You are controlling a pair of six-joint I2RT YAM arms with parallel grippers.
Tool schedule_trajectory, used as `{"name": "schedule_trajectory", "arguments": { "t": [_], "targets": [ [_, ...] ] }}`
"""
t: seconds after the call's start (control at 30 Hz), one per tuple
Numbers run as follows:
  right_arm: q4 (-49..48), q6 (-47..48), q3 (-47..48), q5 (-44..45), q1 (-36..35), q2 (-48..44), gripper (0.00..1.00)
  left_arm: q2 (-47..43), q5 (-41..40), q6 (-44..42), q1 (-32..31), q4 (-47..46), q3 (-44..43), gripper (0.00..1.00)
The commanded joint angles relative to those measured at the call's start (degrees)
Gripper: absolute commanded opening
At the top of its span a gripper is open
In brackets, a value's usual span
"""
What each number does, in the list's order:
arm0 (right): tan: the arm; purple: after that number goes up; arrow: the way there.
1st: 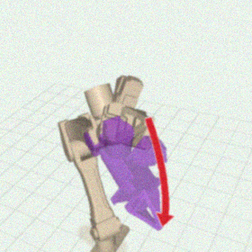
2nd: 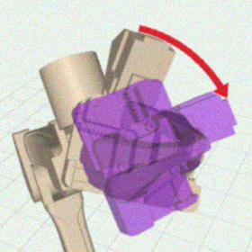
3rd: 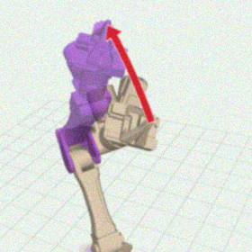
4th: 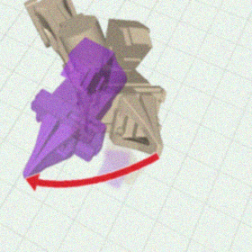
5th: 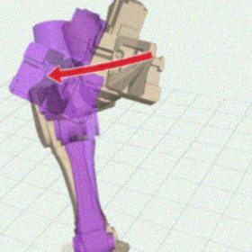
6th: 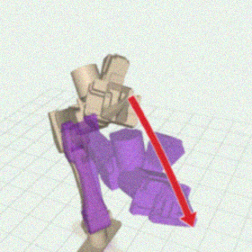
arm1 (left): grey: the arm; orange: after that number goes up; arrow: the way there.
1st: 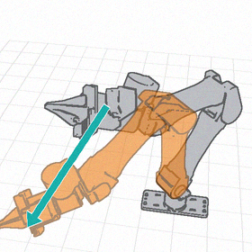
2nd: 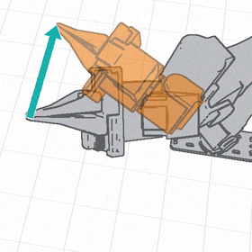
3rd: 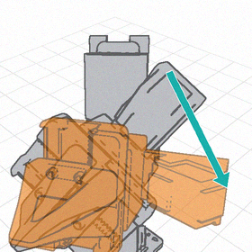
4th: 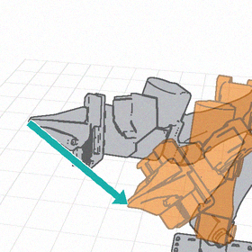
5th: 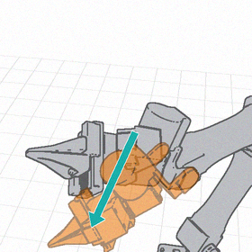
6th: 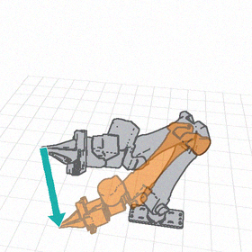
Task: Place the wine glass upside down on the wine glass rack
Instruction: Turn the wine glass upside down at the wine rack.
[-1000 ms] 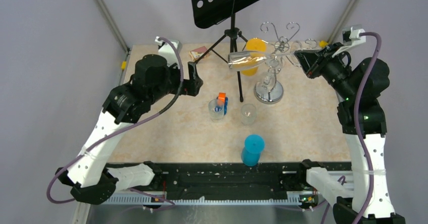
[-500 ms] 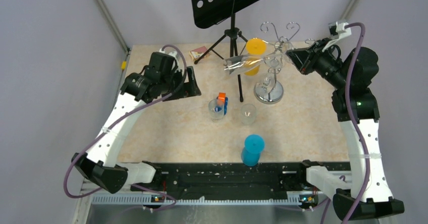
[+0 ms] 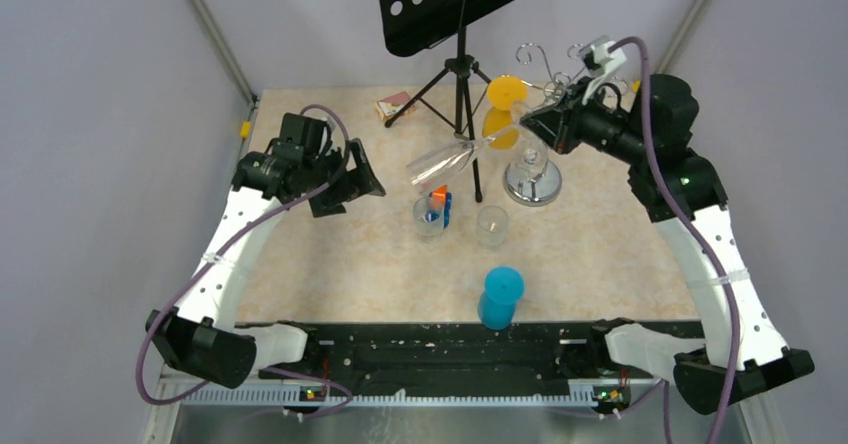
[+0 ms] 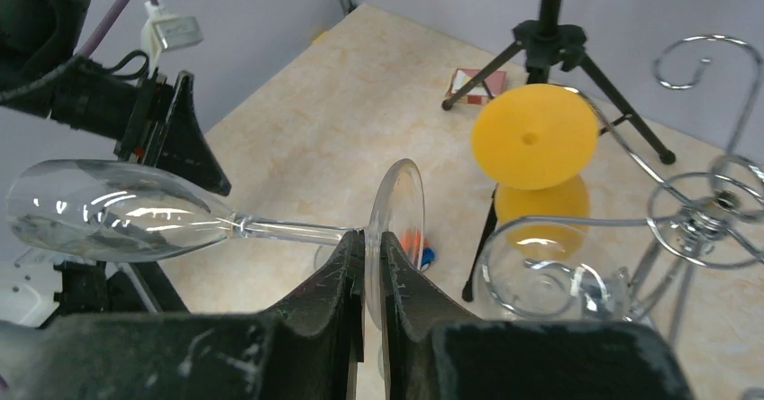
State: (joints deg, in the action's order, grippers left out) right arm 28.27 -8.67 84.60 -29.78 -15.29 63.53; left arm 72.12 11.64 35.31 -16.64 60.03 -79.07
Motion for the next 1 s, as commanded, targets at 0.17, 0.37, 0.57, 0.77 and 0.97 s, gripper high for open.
{"name": "schedule_trajectory", "arguments": {
  "t": [0.17, 0.37, 0.57, 0.77, 0.97],
  "targets": [
    [7.35, 12.40, 6.30, 16.75, -18.43, 4.65, 0.00, -2.32, 2.87, 0.53, 2.08, -2.24, 0.43, 0.98],
    [11.98, 23.29, 6.34, 31.34, -29.71, 6.62, 0.00, -2.67, 4.02, 2.56, 2.57, -3.03, 0.49, 0.97],
    [11.45, 28.96, 4.50, 40.71, -36.18, 6.69, 0.00, -2.39, 8.43, 5.10, 2.76, -5.42, 1.01, 0.97],
    [9.41, 36.49, 1.43, 54.87, -43.73, 6.79, 0.00, -2.36, 15.46, 9.38, 2.76, -11.80, 3.50, 0.94],
    [6.08, 40.22, -0.92, 61.56, -47.12, 5.29, 0.00, -1.39, 23.49, 15.58, 2.76, -20.65, 6.37, 0.88]
  ]
}}
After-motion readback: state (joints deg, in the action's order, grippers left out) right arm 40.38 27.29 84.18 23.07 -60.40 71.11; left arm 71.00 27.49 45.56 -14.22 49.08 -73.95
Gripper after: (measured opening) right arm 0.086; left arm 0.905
